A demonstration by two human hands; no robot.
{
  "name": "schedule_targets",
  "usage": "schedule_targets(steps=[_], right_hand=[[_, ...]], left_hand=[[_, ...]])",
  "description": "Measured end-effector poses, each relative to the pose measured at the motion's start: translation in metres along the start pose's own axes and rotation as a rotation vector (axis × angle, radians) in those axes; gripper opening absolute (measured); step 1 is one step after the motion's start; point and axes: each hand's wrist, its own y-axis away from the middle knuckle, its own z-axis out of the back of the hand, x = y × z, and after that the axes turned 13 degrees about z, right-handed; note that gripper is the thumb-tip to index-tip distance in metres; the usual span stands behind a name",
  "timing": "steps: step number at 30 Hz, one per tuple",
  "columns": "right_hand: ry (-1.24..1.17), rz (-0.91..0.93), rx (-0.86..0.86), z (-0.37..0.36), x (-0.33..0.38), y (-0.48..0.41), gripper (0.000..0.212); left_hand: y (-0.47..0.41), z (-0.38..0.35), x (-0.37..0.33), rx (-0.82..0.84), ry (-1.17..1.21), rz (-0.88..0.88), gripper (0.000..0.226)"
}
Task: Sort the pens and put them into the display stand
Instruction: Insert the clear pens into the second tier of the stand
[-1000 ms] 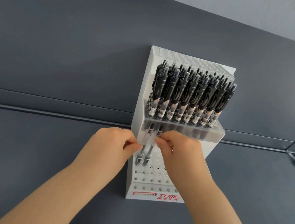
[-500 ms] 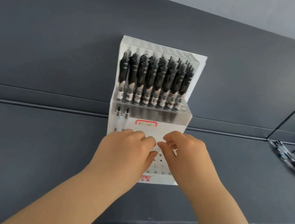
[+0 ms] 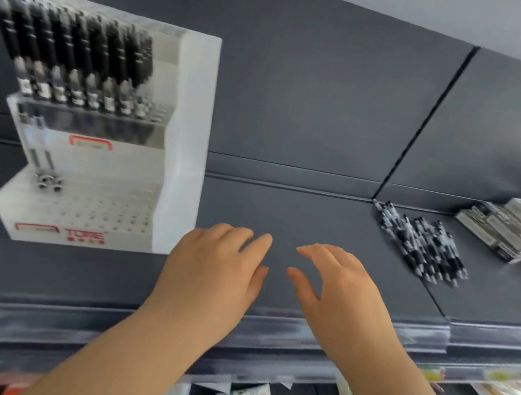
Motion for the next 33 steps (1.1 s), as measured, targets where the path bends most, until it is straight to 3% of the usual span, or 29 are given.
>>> schedule_targets(steps=[9, 27, 33], right_hand=[[-0.024, -0.047, 0.049, 0.015, -0.066, 0.045, 0.041], [-0.008, -0.207, 0.024, -0.001, -0.145, 0.007, 0.043], [-0.028, -0.29, -0.035, 0.015, -0.21, 0.001, 0.039]], left_hand=[[-0.001, -0.031, -0.067, 0.061, -0.035, 0.017, 0.04], [-0.086, -0.119, -0.086, 0.101, 0.112, -0.022, 0.041], [-0.114, -0.143, -0.121, 0.139, 0.075, -0.053, 0.037]])
